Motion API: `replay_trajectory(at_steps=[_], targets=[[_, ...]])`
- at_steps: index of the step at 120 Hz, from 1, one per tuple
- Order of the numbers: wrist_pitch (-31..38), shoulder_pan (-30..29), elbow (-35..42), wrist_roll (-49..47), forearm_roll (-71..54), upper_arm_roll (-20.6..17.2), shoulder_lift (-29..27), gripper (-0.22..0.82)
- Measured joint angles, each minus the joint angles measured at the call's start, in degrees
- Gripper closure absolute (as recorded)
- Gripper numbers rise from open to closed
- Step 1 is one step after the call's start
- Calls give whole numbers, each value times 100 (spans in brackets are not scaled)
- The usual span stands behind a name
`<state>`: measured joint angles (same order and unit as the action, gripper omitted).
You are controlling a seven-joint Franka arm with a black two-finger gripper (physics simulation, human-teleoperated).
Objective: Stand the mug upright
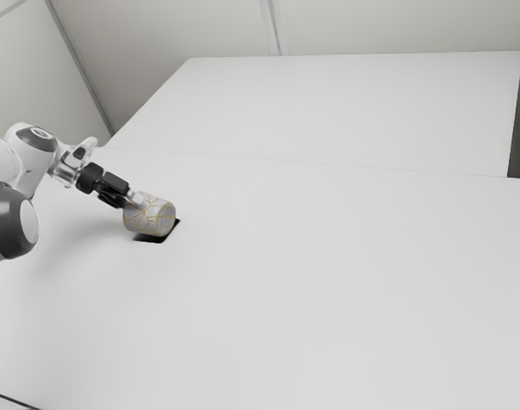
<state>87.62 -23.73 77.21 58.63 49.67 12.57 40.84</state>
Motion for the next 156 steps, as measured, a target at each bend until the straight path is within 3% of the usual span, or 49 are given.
replay_trajectory(at_steps=[36,56,79,106,120,135,156], targets=[[-19,27,7,104,227,0,8,38],[-16,35,33,114,260,0,-2,59],[-205,36,103,79,674,-1,-36,73],[-373,59,250,-85,937,-19,-120,77],[-289,60,252,-324,526,-259,-501,78],[251,197,623,-750,-194,-630,-998,79],[1476,1018,1802,-1673,-1742,-685,-2103,79]])
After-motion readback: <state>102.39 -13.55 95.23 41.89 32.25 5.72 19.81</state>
